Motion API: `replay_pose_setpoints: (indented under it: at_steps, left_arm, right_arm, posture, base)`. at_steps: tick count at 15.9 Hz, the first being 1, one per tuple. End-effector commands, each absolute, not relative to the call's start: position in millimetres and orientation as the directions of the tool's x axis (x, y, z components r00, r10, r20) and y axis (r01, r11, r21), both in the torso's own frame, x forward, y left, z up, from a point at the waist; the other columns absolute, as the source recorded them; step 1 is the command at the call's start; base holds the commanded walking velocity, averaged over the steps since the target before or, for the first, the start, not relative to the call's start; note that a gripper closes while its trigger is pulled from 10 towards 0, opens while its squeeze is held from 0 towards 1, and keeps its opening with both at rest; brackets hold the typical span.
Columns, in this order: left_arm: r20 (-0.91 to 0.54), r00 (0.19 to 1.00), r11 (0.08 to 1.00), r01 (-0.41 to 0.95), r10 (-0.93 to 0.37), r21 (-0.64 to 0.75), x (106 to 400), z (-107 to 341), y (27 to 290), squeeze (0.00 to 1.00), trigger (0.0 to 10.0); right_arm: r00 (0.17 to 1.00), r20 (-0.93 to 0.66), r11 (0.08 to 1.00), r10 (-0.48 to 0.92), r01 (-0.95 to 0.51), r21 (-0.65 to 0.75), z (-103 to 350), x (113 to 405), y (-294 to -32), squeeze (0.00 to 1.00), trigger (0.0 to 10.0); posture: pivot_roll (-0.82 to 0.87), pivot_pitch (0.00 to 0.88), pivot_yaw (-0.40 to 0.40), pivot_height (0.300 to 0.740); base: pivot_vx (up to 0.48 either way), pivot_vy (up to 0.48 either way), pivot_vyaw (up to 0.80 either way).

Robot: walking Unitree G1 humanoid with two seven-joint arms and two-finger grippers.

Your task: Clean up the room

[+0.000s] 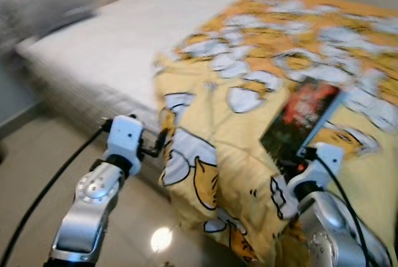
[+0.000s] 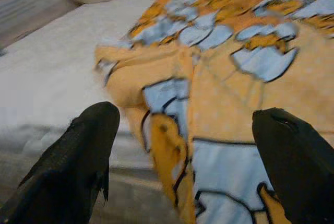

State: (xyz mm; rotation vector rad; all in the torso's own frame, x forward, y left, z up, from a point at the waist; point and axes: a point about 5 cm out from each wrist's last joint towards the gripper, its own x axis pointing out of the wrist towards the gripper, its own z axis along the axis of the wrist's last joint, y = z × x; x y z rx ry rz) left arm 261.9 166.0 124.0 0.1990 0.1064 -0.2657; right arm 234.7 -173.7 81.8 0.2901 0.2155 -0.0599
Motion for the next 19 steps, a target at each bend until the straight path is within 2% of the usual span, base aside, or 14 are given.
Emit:
replay_pose_setpoints:
  at_steps: [1,17,19]
  left_arm:
    - [-0.136,0.959,0.95,0.268,-0.247,0.164,262.8,124.5,163.0,0.1,10.0]
    - [-0.158,0.961,0.958,0.25,-0.227,0.144,259.4,121.9,166.7,0.11,10.0]
    - [-0.16,0.963,0.96,0.242,-0.219,0.142,259.4,121.9,168.1,0.11,10.0]
  right_arm:
    - [0.981,-0.189,0.96,-0.044,0.094,0.265,91.9,235.7,-175.7,0.0,10.0]
    - [0.977,-0.213,0.965,-0.013,0.068,0.253,92.7,245.7,-167.5,0.0,10.0]
    - [0.977,-0.212,0.966,-0.006,0.061,0.252,93.1,247.2,-166.2,0.0,10.0]
  posture:
    - [-0.04,0.0,0.064,0.74]
    - [-0.02,0.0,0.05,0.74]
    - [-0.02,0.0,0.048,0.74]
  base:
    - [0.0,0.424,-0.8]
    - [0.0,0.423,-0.8]
    - [0.0,0.422,0.0]
